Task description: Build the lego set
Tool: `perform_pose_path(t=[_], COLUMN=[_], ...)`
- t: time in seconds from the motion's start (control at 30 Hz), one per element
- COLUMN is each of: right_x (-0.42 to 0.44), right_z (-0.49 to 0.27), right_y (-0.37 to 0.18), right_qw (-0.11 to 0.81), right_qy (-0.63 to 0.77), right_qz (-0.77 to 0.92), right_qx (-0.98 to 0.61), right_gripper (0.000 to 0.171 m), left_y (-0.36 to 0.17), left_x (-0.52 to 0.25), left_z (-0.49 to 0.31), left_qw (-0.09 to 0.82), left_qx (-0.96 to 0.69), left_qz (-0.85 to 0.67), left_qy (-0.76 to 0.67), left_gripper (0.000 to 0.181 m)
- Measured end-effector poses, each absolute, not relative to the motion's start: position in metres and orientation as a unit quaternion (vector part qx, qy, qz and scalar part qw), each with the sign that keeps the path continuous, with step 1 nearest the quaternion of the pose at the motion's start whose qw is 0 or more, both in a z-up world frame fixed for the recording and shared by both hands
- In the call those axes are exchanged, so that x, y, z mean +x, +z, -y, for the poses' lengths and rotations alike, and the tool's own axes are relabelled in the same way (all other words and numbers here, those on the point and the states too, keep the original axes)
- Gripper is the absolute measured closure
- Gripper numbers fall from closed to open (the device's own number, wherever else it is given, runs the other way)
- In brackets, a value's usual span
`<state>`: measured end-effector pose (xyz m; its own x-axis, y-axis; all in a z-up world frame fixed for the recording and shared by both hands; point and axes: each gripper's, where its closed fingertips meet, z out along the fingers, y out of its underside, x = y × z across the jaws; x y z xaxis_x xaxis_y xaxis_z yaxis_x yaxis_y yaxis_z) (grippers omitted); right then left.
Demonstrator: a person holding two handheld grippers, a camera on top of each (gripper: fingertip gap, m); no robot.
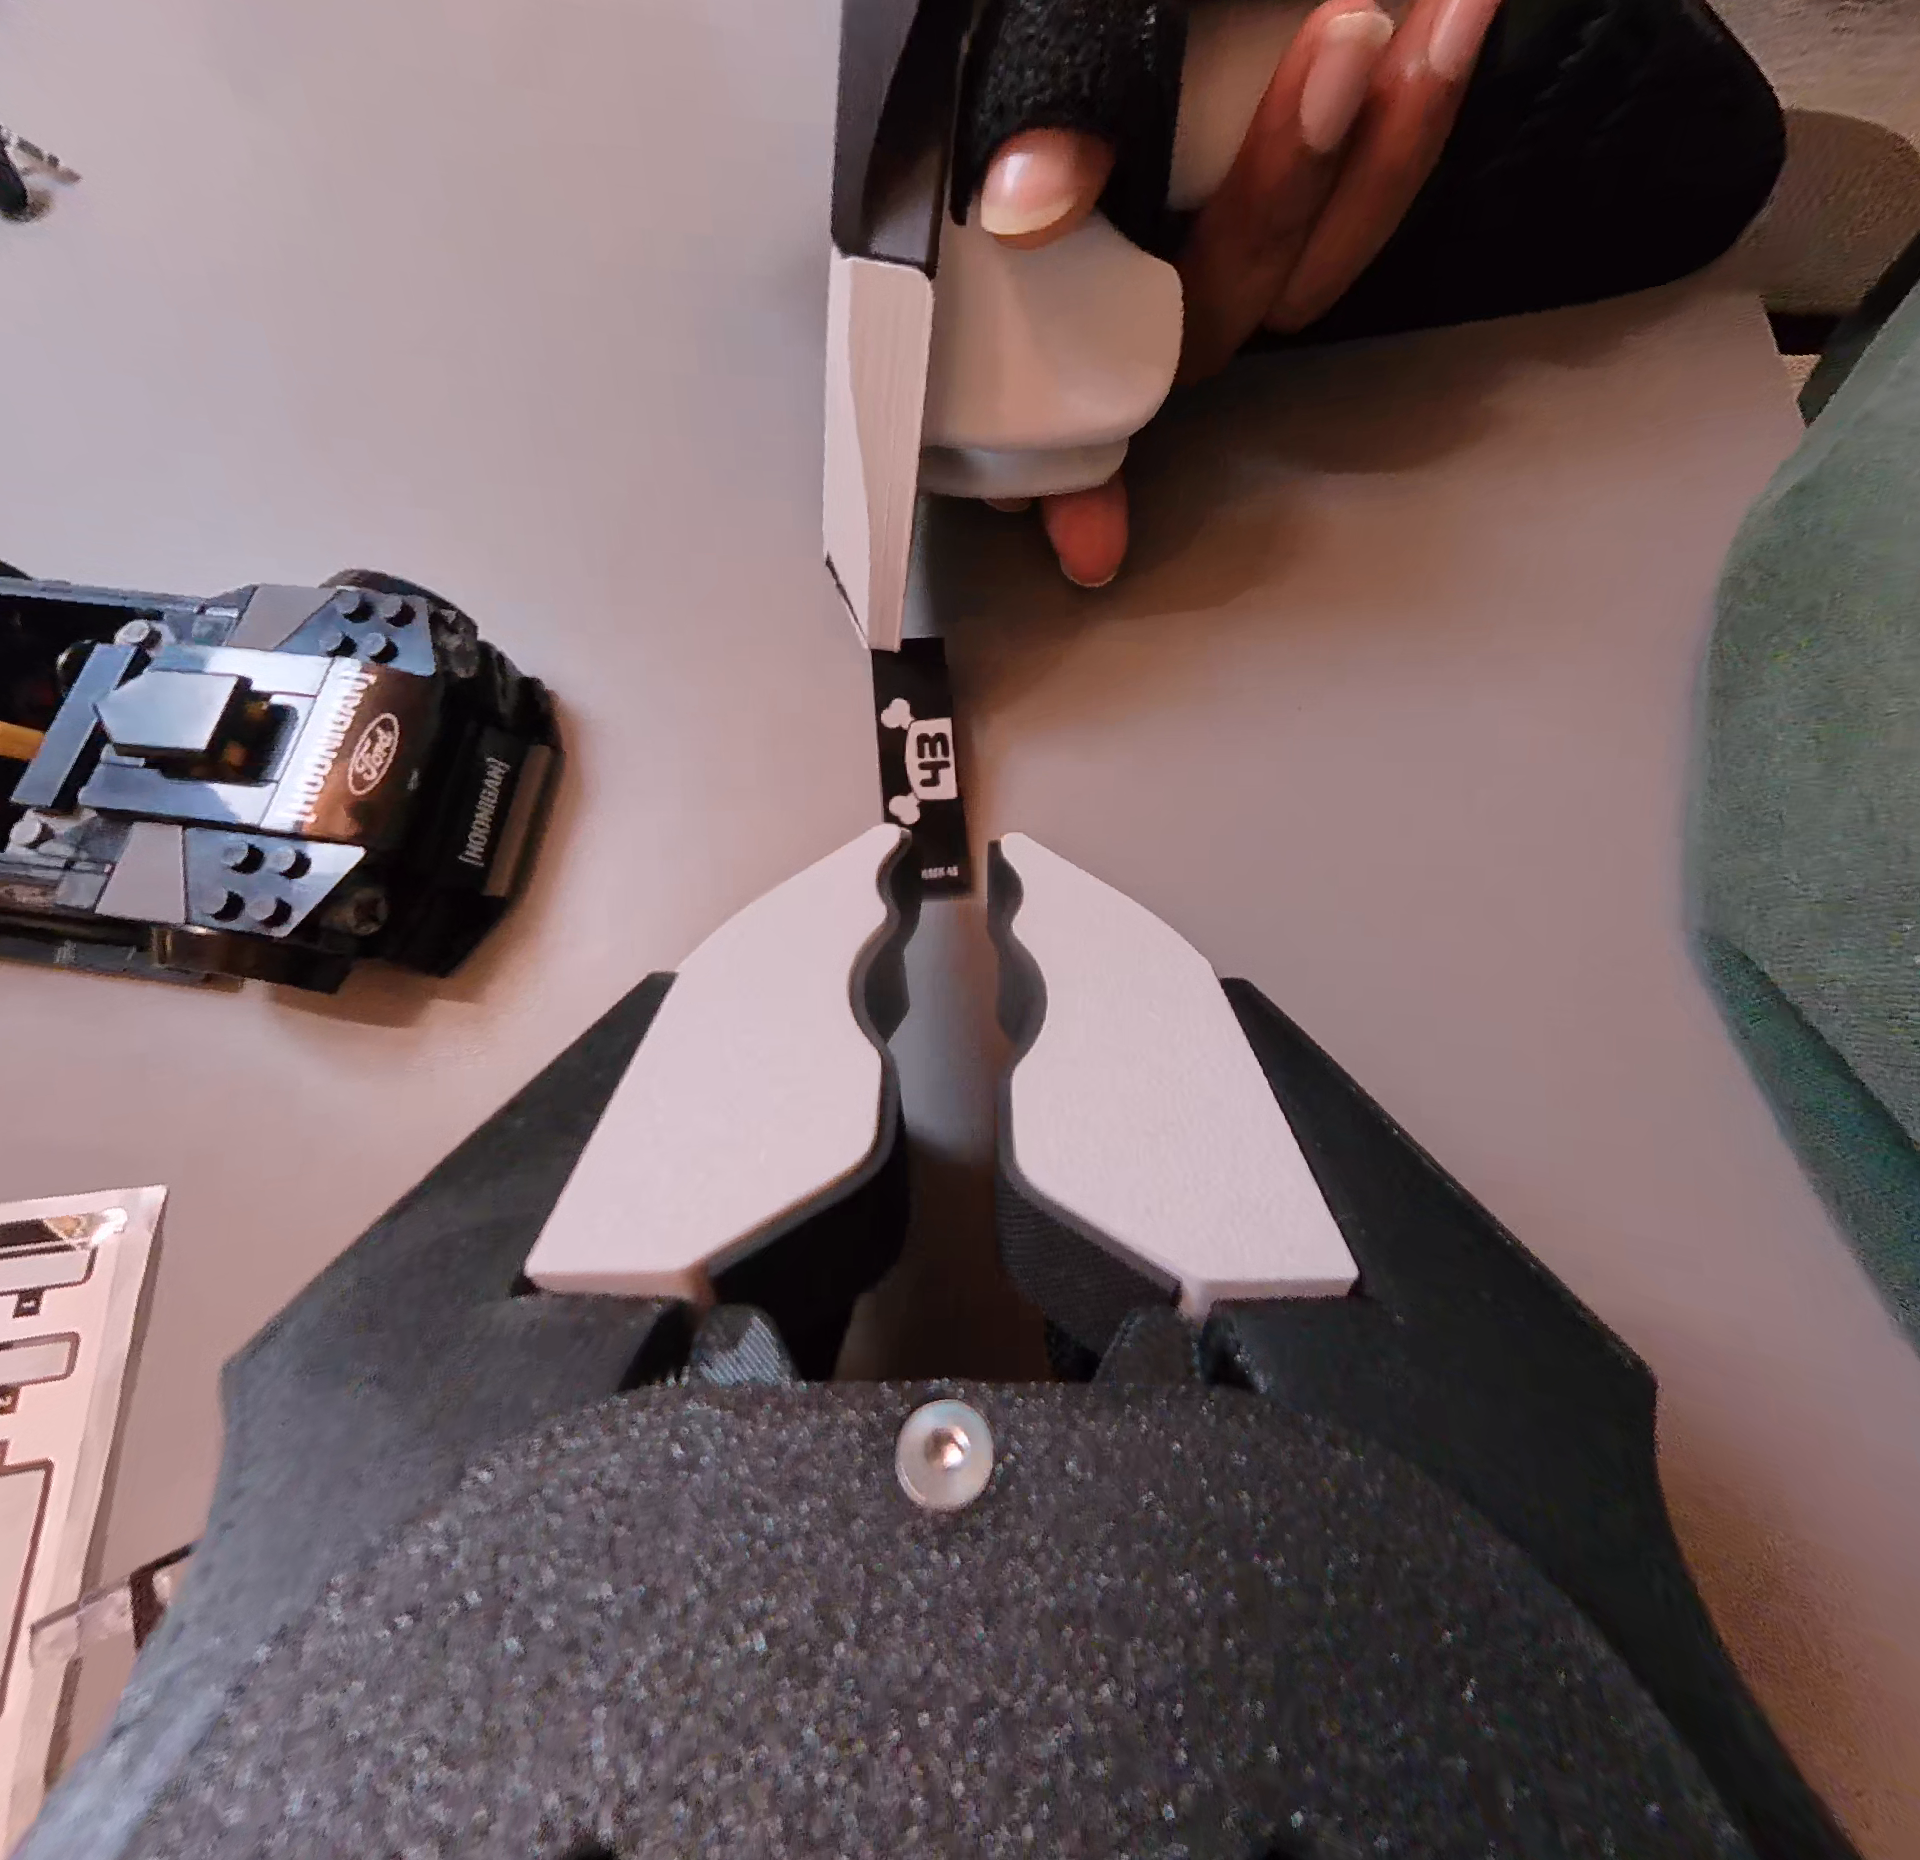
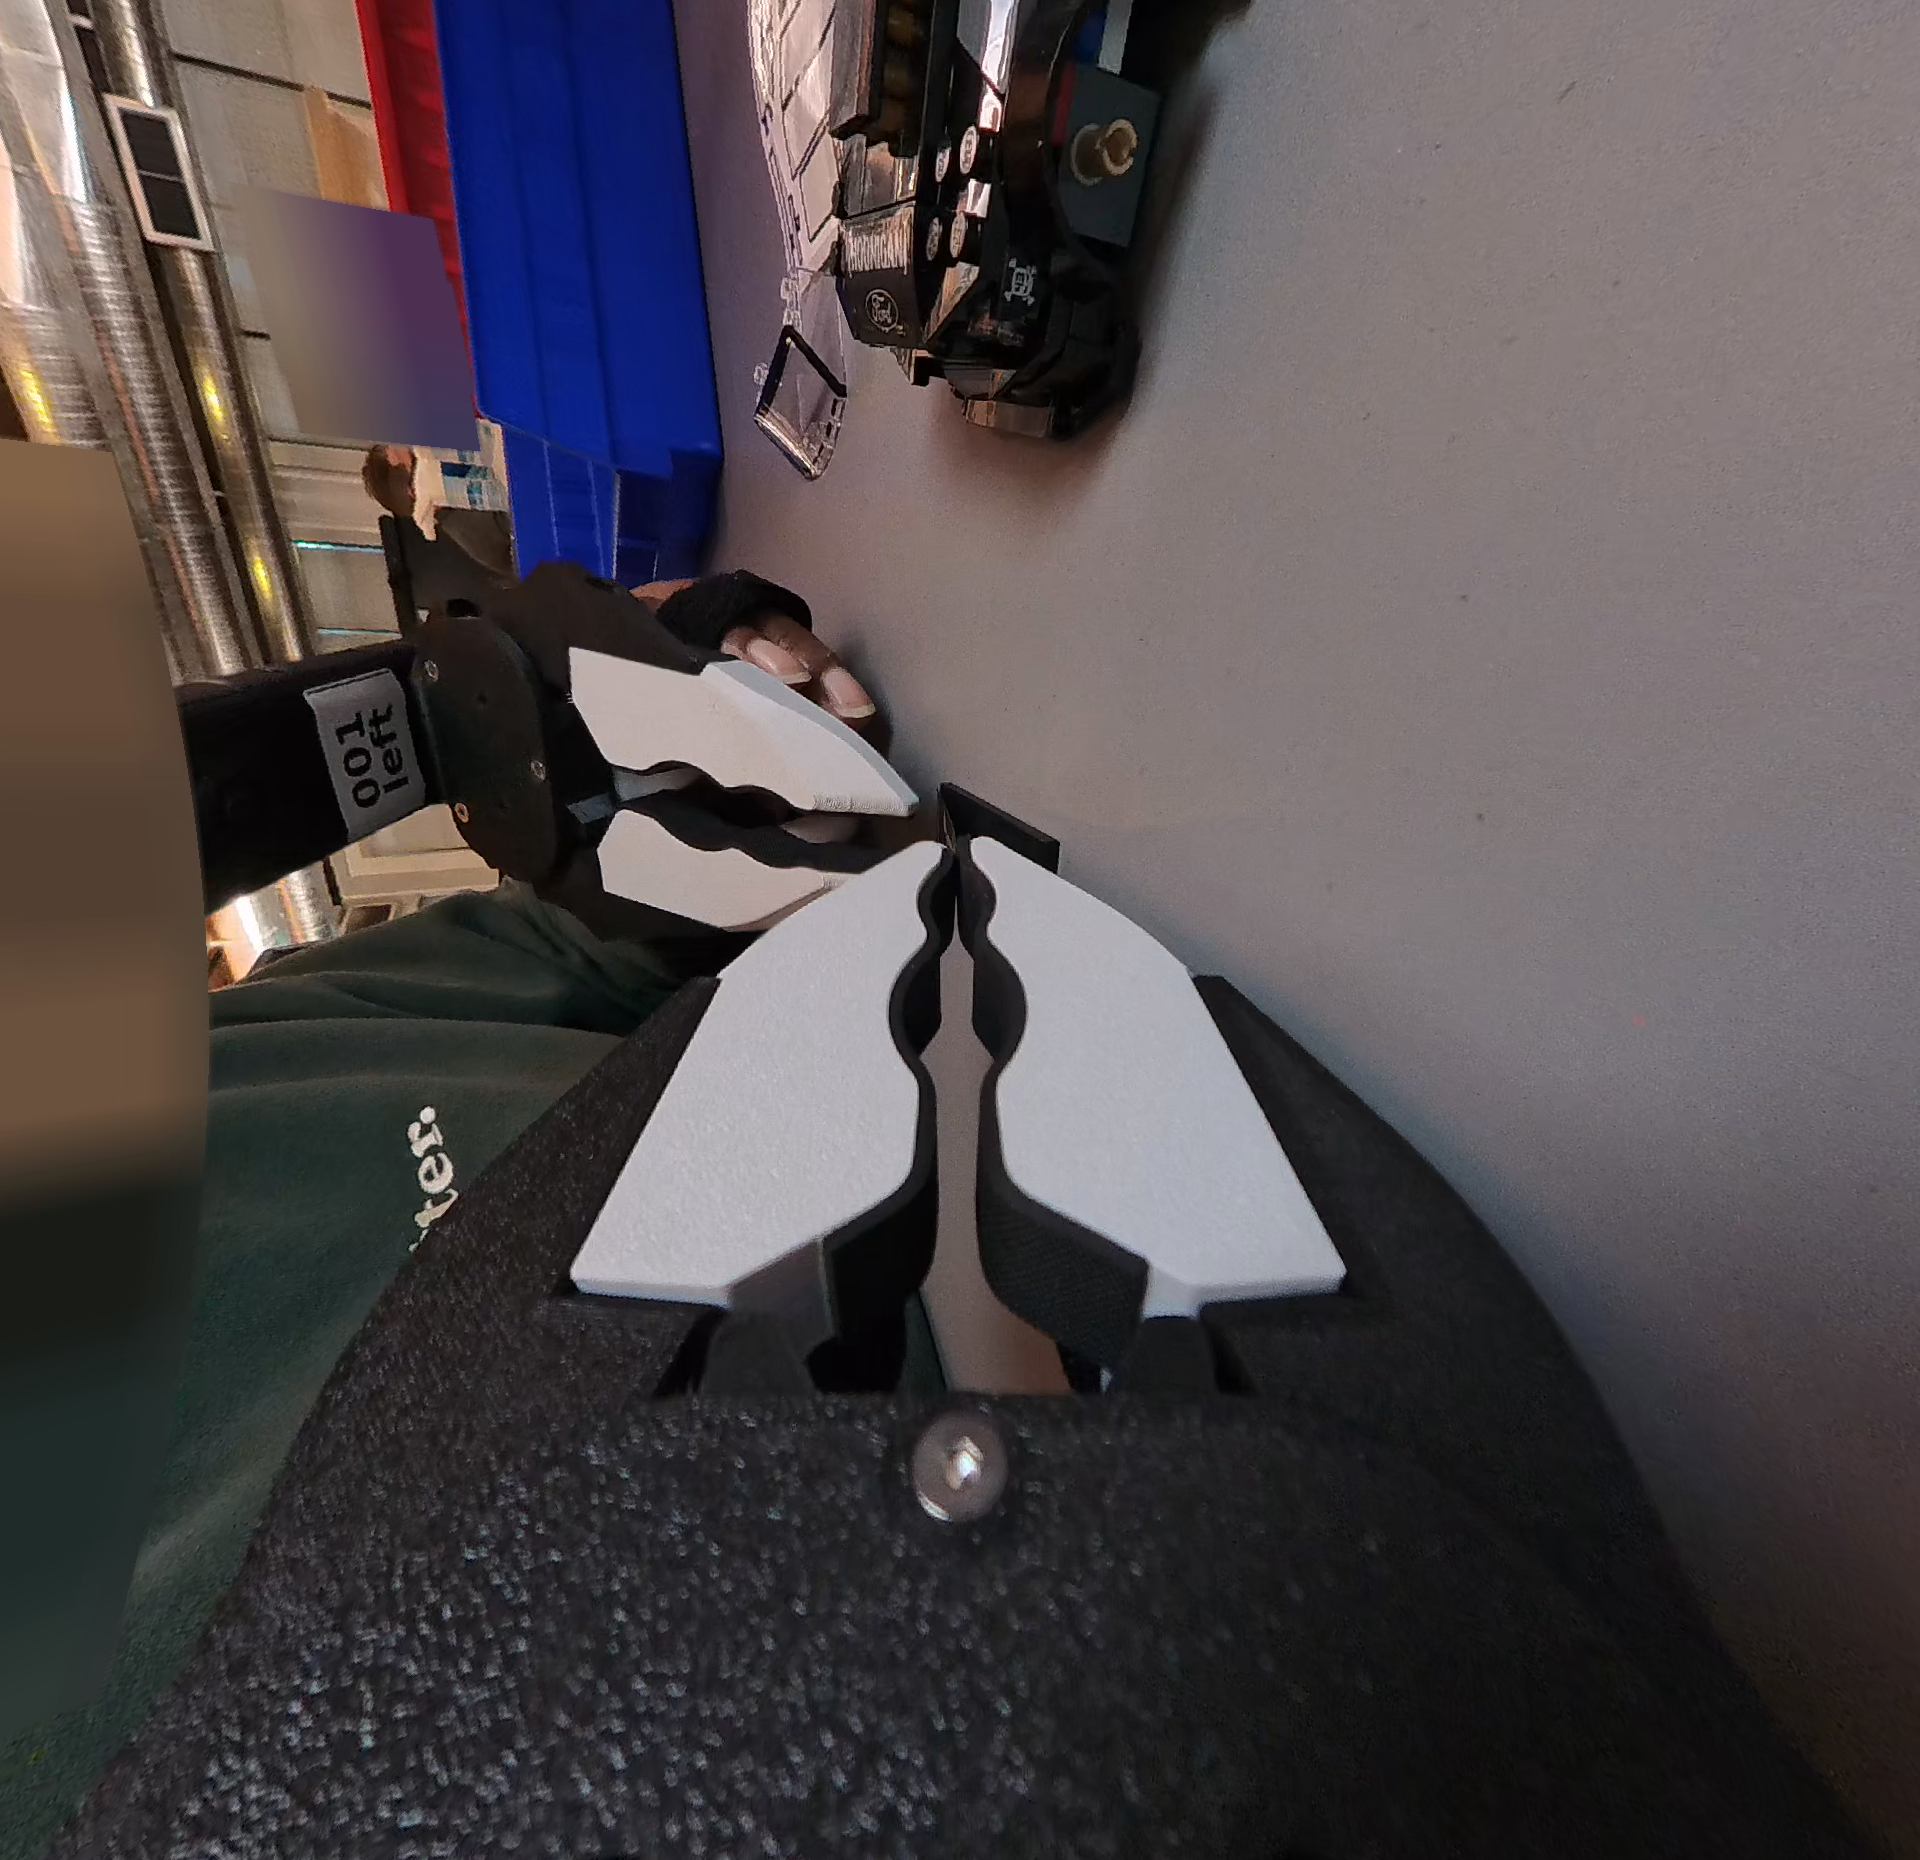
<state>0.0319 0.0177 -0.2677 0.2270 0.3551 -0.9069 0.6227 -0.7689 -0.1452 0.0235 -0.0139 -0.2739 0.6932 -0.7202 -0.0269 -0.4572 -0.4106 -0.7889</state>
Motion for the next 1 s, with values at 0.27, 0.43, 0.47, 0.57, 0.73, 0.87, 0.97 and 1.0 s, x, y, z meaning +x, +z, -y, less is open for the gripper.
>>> perform_pose_path(t=[0.27, 0.43, 0.47, 0.57, 0.73, 0.87, 0.97, 1.0], right_x=[0.0320, 0.0321, 0.0320, 0.0320, 0.0320, 0.0320, 0.0325, 0.0328], right_z=[-0.0170, -0.0168, -0.0168, -0.0167, -0.0168, -0.0169, -0.0176, -0.0180], right_y=[-0.2680, -0.2682, -0.2683, -0.2683, -0.2681, -0.2679, -0.2682, -0.2685], right_qw=[0.126, 0.126, 0.127, 0.127, 0.127, 0.127, 0.124, 0.123], right_qy=[-0.534, -0.533, -0.533, -0.533, -0.533, -0.532, -0.528, -0.526], right_qz=[-0.319, -0.320, -0.319, -0.320, -0.320, -0.321, -0.324, -0.326], right_qx=[0.773, 0.773, 0.773, 0.773, 0.773, 0.773, 0.775, 0.776], right_gripper=[0.171, 0.171, 0.171, 0.171, 0.171, 0.171, 0.171, 0.171], left_y=[-0.2801, -0.2812, -0.2813, -0.2817, -0.2819, -0.2822, -0.2826, -0.2826], left_x=[0.0290, 0.0285, 0.0285, 0.0283, 0.0290, 0.0287, 0.0282, 0.0282], left_z=[0.0172, 0.0165, 0.0162, 0.0152, 0.0142, 0.0140, 0.0137, 0.0137], left_qw=[0.395, 0.389, 0.389, 0.386, 0.364, 0.359, 0.357, 0.357], left_qx=[-0.821, -0.827, -0.828, -0.832, -0.848, -0.852, -0.853, -0.853], left_qz=[-0.386, -0.377, -0.376, -0.370, -0.353, -0.348, -0.351, -0.350], left_qy=[-0.147, -0.151, -0.151, -0.149, -0.153, -0.154, -0.150, -0.150], left_gripper=[0.170, 0.170, 0.170, 0.171, 0.171, 0.171, 0.172, 0.172])
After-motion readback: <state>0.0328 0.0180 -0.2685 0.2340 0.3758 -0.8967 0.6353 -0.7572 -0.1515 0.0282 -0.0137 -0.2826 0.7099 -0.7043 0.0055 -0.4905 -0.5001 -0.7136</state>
